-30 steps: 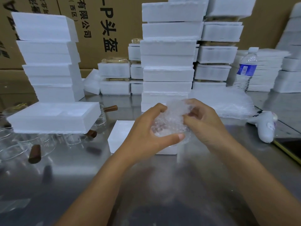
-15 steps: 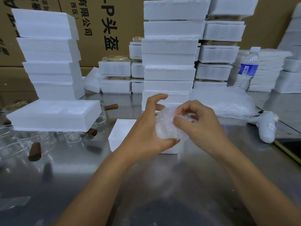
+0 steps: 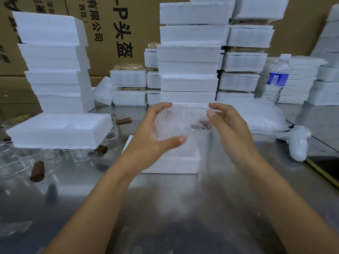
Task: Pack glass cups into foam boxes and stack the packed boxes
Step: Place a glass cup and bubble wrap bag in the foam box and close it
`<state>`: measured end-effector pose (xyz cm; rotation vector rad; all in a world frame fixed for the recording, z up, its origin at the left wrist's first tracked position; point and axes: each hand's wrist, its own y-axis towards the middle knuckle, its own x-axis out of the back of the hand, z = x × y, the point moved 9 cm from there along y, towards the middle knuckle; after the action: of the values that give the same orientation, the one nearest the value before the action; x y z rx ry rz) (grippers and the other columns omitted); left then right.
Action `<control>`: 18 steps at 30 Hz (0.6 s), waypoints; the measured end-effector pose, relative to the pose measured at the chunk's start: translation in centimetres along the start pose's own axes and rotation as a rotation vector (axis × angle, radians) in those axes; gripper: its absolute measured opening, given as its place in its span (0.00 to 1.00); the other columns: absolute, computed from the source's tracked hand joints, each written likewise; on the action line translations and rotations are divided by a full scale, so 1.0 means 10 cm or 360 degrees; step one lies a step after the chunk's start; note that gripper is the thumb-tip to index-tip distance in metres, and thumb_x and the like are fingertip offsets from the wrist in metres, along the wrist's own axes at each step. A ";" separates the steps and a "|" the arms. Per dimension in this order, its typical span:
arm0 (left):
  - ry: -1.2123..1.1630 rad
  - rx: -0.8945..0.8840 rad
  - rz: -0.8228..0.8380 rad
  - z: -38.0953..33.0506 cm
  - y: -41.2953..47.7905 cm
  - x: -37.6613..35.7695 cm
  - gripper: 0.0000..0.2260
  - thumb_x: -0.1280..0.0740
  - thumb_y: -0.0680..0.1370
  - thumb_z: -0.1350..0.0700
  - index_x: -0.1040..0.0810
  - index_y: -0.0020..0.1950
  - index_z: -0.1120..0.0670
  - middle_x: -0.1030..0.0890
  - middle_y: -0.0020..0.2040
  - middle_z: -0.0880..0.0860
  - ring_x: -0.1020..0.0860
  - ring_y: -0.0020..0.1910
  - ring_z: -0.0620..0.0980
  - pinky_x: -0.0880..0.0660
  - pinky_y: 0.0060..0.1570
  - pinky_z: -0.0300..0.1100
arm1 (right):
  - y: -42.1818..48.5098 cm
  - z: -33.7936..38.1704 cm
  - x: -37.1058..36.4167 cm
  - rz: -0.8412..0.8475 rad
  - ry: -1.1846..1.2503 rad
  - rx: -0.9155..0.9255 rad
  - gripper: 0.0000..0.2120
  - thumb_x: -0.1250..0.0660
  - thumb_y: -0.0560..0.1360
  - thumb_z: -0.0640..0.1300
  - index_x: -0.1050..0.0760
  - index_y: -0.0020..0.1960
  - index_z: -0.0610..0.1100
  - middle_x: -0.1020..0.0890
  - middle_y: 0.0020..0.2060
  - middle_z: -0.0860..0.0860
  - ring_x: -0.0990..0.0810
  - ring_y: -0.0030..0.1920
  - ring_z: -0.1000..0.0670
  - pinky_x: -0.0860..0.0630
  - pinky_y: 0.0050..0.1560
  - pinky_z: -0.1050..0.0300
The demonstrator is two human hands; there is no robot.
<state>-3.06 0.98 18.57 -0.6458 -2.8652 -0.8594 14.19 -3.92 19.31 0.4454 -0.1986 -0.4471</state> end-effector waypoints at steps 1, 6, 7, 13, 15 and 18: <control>-0.0118 0.0074 -0.0019 0.05 0.02 0.08 0.30 0.22 0.64 0.52 0.29 0.62 0.36 0.27 0.60 0.36 0.26 0.54 0.30 0.30 0.46 0.22 | 0.01 -0.03 0.00 0.0000 -0.0032 -0.0027 0.05 0.36 0.76 0.51 0.25 0.52 0.56 0.20 0.43 0.60 0.22 0.42 0.67 0.32 0.40 0.78; -0.0197 0.0254 0.0006 0.25 0.05 0.28 0.32 0.20 0.62 0.53 0.27 0.62 0.36 0.23 0.61 0.38 0.25 0.59 0.36 0.28 0.54 0.33 | -0.05 -0.21 -0.27 0.0131 -0.0016 -0.0098 0.05 0.35 0.77 0.43 0.26 0.46 0.53 0.19 0.38 0.48 0.21 0.30 0.60 0.30 0.33 0.74; -0.0139 0.0279 0.0030 0.28 0.04 0.30 0.32 0.20 0.61 0.51 0.27 0.61 0.35 0.23 0.58 0.35 0.25 0.57 0.33 0.29 0.51 0.29 | -0.06 -0.24 -0.29 0.0109 0.0003 -0.0094 0.06 0.35 0.77 0.42 0.26 0.45 0.52 0.19 0.37 0.49 0.21 0.30 0.60 0.31 0.33 0.74; 0.0101 0.0443 0.0048 0.46 -0.02 0.43 0.33 0.27 0.70 0.62 0.32 0.58 0.26 0.32 0.60 0.32 0.33 0.59 0.36 0.36 0.46 0.30 | -0.15 -0.38 -0.46 0.0173 -0.0231 -0.0026 0.13 0.39 0.79 0.44 0.23 0.62 0.46 0.19 0.51 0.60 0.23 0.53 0.64 0.31 0.55 0.73; 0.0074 0.0487 0.0024 0.48 -0.02 0.45 0.34 0.30 0.67 0.62 0.33 0.57 0.25 0.33 0.62 0.36 0.35 0.62 0.43 0.36 0.46 0.33 | -0.17 -0.39 -0.53 0.0258 -0.0326 0.0018 0.16 0.41 0.80 0.45 0.27 0.67 0.47 0.24 0.58 0.61 0.29 0.57 0.71 0.38 0.53 0.83; -0.0028 0.0626 -0.0061 0.54 -0.03 0.46 0.30 0.33 0.59 0.57 0.29 0.55 0.28 0.31 0.62 0.38 0.34 0.64 0.49 0.32 0.58 0.43 | -0.16 -0.47 -0.63 0.0435 -0.0419 -0.0032 0.19 0.45 0.81 0.49 0.33 0.71 0.49 0.28 0.66 0.59 0.34 0.64 0.66 0.42 0.59 0.80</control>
<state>-7.09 5.39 14.81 -0.5530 -2.9423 -0.2747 9.30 -0.61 13.83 0.3325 -0.5030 -0.2372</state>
